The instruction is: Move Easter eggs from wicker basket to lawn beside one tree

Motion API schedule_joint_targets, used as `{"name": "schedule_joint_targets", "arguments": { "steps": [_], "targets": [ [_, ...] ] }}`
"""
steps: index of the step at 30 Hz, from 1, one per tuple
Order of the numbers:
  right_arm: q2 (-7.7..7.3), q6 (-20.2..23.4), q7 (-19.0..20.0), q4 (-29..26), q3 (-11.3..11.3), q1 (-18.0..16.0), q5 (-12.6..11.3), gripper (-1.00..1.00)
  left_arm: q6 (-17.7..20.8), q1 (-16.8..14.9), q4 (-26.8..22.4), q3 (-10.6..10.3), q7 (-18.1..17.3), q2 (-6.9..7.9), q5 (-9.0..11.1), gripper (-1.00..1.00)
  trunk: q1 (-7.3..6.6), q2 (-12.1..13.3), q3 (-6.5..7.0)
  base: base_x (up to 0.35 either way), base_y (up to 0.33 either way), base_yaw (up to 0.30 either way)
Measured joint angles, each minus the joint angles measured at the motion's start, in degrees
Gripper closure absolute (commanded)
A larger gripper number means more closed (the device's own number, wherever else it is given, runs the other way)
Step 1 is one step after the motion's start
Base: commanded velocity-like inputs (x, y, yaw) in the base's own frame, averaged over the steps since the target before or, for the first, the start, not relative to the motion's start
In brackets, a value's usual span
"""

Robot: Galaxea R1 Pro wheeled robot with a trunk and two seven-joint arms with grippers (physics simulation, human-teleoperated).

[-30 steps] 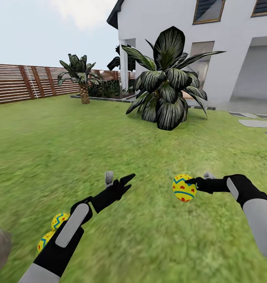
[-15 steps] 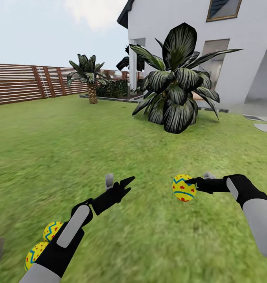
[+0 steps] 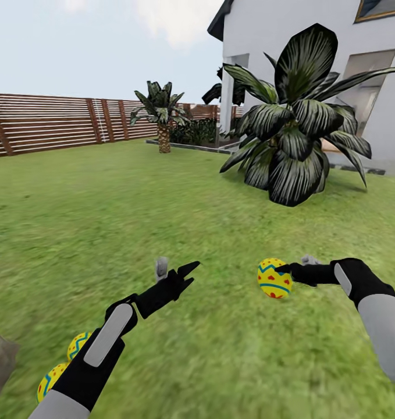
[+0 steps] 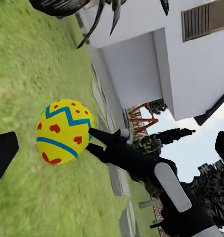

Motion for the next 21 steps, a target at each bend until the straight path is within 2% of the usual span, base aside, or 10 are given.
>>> {"name": "schedule_joint_targets", "arguments": {
  "steps": [1,5,8,10,14,16,18,21],
  "targets": [
    [0.62,-0.35,-1.82,0.00,0.03,0.00,-0.05,1.00,0.00,-0.01,0.00,0.00,0.00,0.01,0.00,-1.00,0.00,0.00,0.00,0.287,-0.186,0.294],
    [6.31,-3.29,-8.68,0.10,0.13,0.08,0.44,1.00,0.01,-0.01,0.00,0.00,0.01,0.03,0.00,-1.00,0.02,0.00,0.00,0.190,-0.115,0.294],
    [9.62,-5.57,-14.18,0.10,0.27,0.36,0.63,1.00,0.01,0.00,-0.01,0.00,0.02,0.03,0.02,-1.00,0.03,0.00,0.00,0.016,-0.009,0.294],
    [11.07,-6.26,-15.18,0.10,0.35,0.43,0.71,1.00,0.01,0.01,-0.01,0.00,0.02,0.04,0.02,-1.00,0.03,0.00,0.00,0.002,-0.001,0.294],
    [12.56,-8.35,-16.08,0.12,0.89,1.15,0.82,1.00,0.01,-0.01,-0.01,0.00,0.02,0.04,0.02,-1.00,0.03,0.00,0.00,0.000,0.000,0.294],
    [14.27,-9.42,-18.80,0.11,1.16,1.49,1.37,1.00,0.01,0.03,-0.06,-0.04,0.02,0.02,0.02,-1.00,0.03,0.00,0.00,0.000,0.000,0.294],
    [15.97,-9.76,-20.49,0.11,1.24,1.64,2.79,1.00,0.01,0.00,-0.17,-0.08,0.02,0.01,0.03,-1.00,0.03,0.00,0.00,0.000,0.000,0.294],
    [17.44,-11.47,-21.19,0.10,1.30,1.94,6.01,1.00,0.01,0.02,-0.41,-0.07,0.02,0.00,0.02,-1.00,0.03,0.00,0.00,0.014,-0.005,0.294]
  ]
}}
